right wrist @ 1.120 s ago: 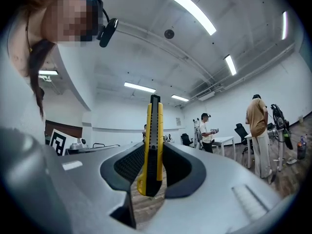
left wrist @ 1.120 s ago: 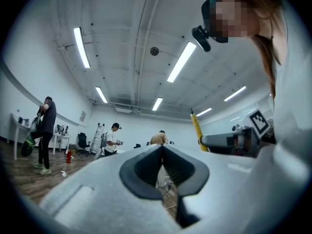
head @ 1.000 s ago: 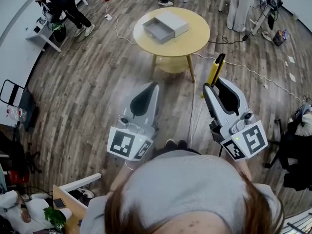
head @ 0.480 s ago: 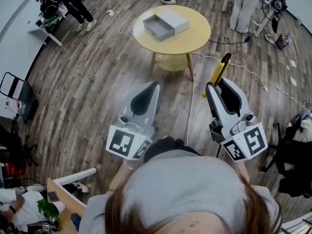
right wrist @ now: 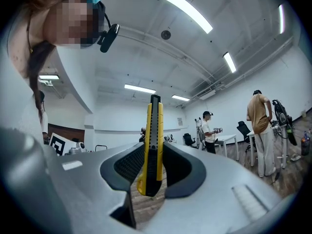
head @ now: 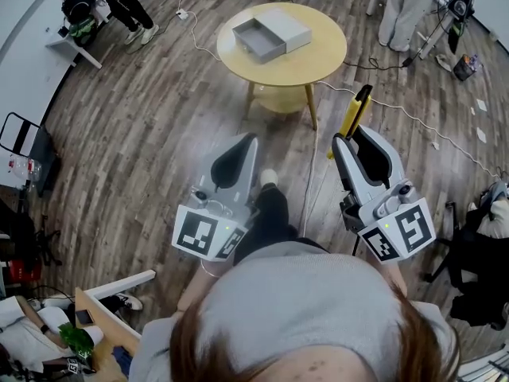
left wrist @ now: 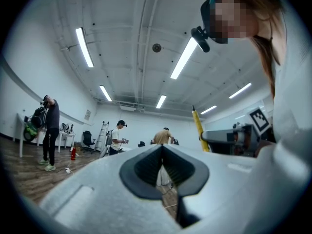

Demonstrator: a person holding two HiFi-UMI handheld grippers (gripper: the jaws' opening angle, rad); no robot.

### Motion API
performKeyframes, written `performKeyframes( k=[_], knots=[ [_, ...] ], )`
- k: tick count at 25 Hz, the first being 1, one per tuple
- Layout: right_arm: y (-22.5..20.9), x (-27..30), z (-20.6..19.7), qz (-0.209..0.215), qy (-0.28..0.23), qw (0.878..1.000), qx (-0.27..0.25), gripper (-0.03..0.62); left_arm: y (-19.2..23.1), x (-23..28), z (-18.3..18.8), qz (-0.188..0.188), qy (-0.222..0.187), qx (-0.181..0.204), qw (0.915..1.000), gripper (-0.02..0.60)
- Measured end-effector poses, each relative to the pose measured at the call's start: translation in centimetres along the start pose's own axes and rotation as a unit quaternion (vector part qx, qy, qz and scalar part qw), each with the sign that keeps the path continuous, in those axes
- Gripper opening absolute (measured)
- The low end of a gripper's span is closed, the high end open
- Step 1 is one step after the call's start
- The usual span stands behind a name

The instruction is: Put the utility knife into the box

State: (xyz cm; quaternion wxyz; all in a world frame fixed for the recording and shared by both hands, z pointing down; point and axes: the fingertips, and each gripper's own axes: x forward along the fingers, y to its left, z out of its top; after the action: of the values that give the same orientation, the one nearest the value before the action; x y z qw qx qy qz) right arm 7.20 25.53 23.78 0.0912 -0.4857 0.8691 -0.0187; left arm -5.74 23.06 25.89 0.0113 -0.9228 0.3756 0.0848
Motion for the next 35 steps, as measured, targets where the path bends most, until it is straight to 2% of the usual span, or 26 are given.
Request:
performKeyframes(
  k=[12,18,24,29,35],
  knots=[
    [-5.1,6.6,-1.0,-0.002,0.005,1.0,0.002,0.12,5.0,7.5,-0.9,-0.021,-0.01,-0.003,0.9997,0.002],
    [-9.1,12.5,-2.0,-0.008,0.01,1.0,0.006,0.12,10.1,13.0,-2.0,-0.033,-0.004,-0.004,0.9994,0.002],
    [-12.9,20.0,-1.3,-0.009,0.002,1.0,0.007,0.12,15.8,18.8,-1.8,-0.046,-0.002,-0.002,0.9989,0.002],
    [-14.6,25.3,-1.4,0.0,0.0,1.0,0.0,0.12,19.5,22.1,-2.0,-0.056,-0.001,0.0,0.9985,0.002],
    [-16.1,28.8,-2.9,0.001,0.009,1.0,0.001,0.12,22.6,24.6,-3.1,-0.057,0.0,-0.004,0.9984,0.002]
  ],
)
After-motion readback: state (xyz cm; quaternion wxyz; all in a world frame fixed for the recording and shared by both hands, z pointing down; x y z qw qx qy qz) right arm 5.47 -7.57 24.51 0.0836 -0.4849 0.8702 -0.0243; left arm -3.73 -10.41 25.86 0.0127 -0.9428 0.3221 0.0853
